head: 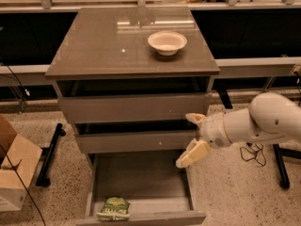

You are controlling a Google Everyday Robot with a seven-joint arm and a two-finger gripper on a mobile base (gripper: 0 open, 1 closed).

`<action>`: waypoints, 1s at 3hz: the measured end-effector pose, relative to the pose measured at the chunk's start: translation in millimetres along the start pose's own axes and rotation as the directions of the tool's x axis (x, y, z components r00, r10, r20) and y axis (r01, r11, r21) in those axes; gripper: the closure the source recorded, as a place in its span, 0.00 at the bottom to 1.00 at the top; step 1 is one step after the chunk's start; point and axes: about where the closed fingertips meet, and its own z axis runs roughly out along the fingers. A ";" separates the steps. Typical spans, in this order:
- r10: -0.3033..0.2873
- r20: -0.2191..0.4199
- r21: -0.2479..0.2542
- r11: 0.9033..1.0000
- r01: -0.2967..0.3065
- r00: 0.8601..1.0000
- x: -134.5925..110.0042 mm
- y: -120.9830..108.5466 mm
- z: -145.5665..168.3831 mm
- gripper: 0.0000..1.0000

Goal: Pick green jalapeno chip bag from bottom drawer and place on counter

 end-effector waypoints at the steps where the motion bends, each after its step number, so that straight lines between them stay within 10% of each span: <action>1: 0.037 0.127 -0.042 0.999 -0.031 0.991 34.0 -15.2 47.8 0.00; 3: 0.104 0.118 -0.059 0.993 -0.098 0.988 68.2 -10.3 76.6 0.00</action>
Offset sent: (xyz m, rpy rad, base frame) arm 0.0176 0.0114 -0.0532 0.1316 0.0079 0.0073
